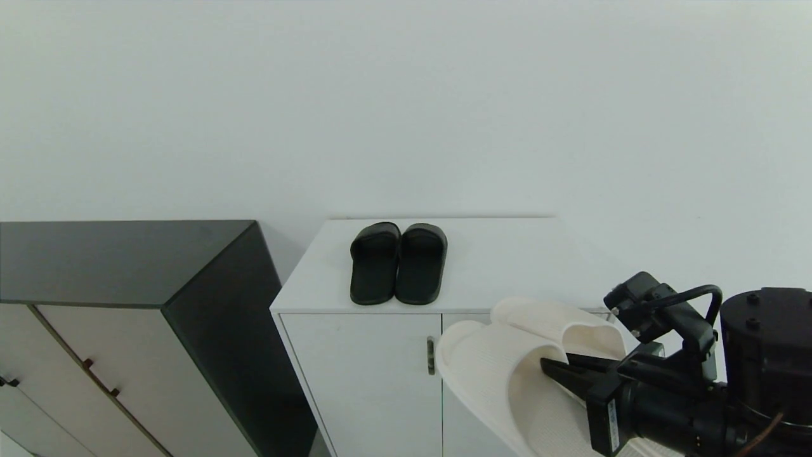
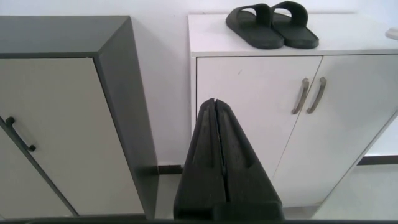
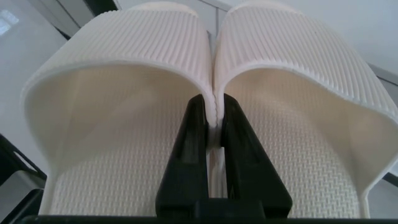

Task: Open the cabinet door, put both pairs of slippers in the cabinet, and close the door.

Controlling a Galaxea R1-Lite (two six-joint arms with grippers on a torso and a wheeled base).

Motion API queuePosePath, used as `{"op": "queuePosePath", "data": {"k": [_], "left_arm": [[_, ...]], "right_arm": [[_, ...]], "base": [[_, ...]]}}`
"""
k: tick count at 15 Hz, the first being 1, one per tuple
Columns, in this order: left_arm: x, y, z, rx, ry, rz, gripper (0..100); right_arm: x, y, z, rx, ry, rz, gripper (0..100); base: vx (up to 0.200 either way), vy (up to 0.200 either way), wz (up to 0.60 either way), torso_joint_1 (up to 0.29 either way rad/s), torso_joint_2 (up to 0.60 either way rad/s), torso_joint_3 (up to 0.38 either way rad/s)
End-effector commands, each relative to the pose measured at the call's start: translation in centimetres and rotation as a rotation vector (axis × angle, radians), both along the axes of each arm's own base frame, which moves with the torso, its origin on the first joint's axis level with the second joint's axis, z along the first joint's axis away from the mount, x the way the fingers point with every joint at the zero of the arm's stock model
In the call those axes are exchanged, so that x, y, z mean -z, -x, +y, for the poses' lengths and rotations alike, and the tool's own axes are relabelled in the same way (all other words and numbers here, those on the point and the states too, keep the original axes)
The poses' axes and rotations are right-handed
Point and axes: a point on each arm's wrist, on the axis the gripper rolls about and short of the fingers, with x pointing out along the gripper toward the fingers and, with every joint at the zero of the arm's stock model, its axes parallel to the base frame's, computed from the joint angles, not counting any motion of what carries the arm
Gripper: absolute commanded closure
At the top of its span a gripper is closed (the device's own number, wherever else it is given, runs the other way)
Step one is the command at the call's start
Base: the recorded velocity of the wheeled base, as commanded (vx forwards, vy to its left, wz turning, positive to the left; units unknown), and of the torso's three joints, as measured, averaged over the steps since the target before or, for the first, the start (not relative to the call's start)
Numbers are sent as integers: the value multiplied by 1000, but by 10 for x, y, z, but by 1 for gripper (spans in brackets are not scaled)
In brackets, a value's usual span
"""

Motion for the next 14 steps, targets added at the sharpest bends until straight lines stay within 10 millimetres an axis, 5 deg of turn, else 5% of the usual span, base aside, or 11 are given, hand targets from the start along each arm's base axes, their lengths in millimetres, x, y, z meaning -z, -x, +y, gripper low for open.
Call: {"op": "queuePosePath", "data": {"k": [1,6,14], "left_arm": [[0,0,0,0,1,2,100],[0,0,0,0,-1,2,100],[0,0,0,-3,-4,-2,100]], "right_arm": [[1,0,0,0,3,2,100],[4,1,-1,-1,11,6,100],[10,4,-5,3,21,13,100]], "base": [[0,0,0,0,0,0],[0,0,0,-20,43,25],[0,0,0,-204,474,269]]}}
